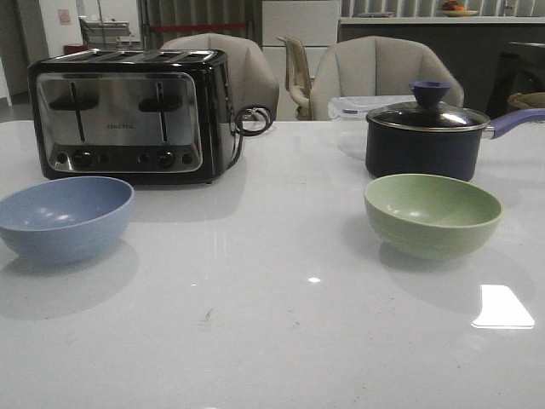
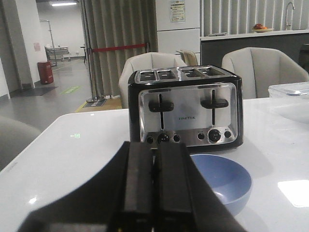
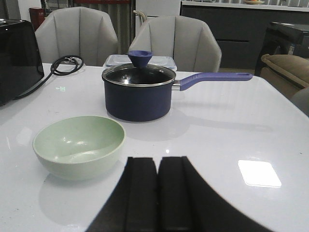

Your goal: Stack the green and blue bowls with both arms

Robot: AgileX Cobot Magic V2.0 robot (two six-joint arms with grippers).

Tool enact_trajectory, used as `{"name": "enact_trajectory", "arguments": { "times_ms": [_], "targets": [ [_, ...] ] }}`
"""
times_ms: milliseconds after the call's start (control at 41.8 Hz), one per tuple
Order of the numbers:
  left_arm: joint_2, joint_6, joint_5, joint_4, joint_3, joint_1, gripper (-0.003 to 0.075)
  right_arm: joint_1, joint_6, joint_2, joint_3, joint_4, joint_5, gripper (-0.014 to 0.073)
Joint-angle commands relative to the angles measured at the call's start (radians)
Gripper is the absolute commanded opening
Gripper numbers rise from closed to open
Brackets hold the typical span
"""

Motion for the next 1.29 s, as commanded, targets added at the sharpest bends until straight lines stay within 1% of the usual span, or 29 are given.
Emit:
{"name": "enact_trajectory", "arguments": {
  "times_ms": [0, 575, 742, 814, 862, 958, 1030, 1149, 1269],
  "targets": [
    [-0.017, -0.004, -0.089, -0.008, 0.005, -0.001, 0.0098, -0.007, -0.005, -0.019, -0.006, 0.001, -0.093, 0.0036],
    [-0.017, -0.004, -0.089, -0.008, 0.005, -0.001, 0.0098, -0.007, -0.005, -0.019, -0.006, 0.001, -0.093, 0.0036],
    [-0.017, -0.004, -0.089, -0.008, 0.005, -0.001, 0.0099, -0.007, -0.005, -0.019, -0.006, 0.001, -0.121, 0.0036],
    [-0.017, -0.004, -0.118, -0.008, 0.005, -0.001, 0.0098, -0.007, -0.005, -0.019, -0.014, 0.006, -0.126, 0.0036],
    [-0.017, -0.004, -0.171, -0.010, 0.003, -0.001, 0.0098, -0.007, -0.005, -0.019, -0.030, 0.022, -0.118, 0.0036],
    [-0.017, -0.004, -0.238, -0.025, -0.045, -0.001, 0.0098, -0.007, -0.005, -0.019, -0.117, 0.038, -0.063, 0.0036],
    [-0.016, -0.004, -0.233, -0.033, -0.110, -0.001, 0.0098, -0.007, -0.005, -0.015, -0.208, 0.028, -0.004, 0.0036],
    [-0.013, -0.004, -0.164, -0.033, -0.259, -0.001, 0.0098, -0.007, -0.006, 0.030, -0.365, -0.006, 0.058, 0.0036],
    [0.017, -0.004, -0.058, -0.033, -0.407, -0.001, 0.0098, -0.007, -0.006, 0.125, -0.526, -0.014, 0.132, 0.0036]
  ]
}}
